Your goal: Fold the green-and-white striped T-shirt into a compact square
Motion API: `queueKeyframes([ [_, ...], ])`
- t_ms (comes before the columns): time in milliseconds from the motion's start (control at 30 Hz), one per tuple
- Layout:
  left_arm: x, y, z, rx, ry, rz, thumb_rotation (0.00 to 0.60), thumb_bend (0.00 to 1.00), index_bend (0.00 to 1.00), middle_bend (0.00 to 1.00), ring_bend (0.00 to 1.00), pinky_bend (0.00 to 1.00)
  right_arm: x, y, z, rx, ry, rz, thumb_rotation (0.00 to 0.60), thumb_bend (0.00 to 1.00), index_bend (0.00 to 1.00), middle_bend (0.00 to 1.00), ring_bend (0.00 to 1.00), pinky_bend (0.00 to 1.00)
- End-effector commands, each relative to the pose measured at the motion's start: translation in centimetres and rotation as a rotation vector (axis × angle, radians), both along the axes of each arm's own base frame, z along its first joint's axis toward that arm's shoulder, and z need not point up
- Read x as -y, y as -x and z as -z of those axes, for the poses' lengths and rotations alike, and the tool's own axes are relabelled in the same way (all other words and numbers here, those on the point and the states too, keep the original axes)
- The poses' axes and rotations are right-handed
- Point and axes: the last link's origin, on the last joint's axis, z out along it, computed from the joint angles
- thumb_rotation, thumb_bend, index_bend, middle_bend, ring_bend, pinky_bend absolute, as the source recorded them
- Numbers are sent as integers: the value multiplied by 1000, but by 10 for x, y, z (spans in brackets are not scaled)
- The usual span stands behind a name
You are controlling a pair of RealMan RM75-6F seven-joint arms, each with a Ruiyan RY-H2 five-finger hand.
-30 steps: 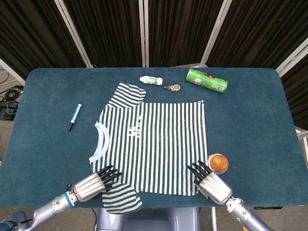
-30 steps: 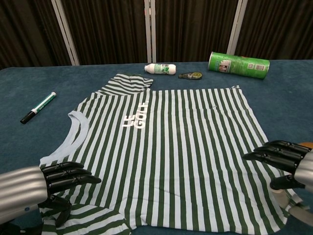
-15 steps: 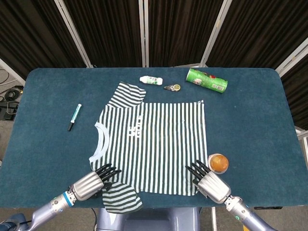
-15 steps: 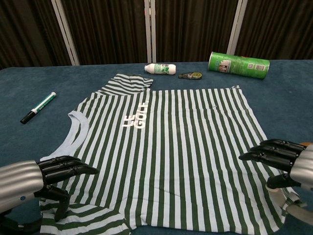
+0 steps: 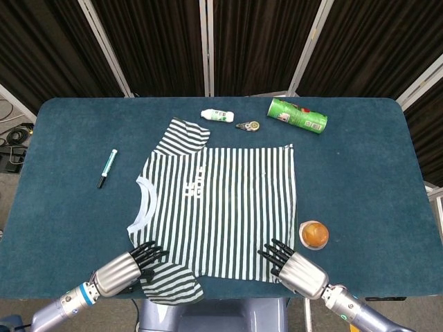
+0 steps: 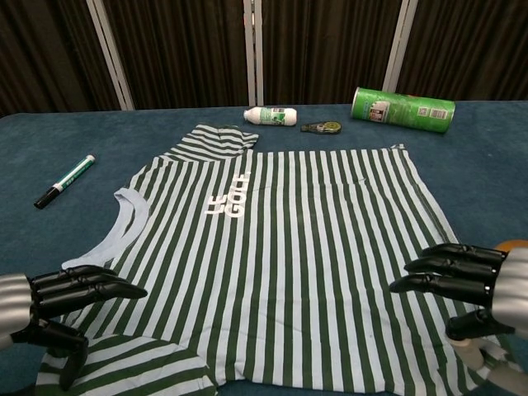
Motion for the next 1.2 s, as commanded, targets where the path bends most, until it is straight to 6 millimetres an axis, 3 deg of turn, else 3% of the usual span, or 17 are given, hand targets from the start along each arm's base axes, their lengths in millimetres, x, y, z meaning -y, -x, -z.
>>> queueKeyframes([
  [33,7,2,-4,-12,24,2,600,574,838,0,0,0,-3,-4,-2,-4,-24,-17,600,480,753,80,0,0],
  [467,37,-2,-16,3,100,27,600,578,839,0,0,0,-22,-22,-16,30,-114,-50,600,480,754,86,0,0],
  [1200,66,7,-32,-8,193,25,600,581,839,0,0,0,-55,-32,-27,64,-198,-85,600,480,756,93,0,0],
])
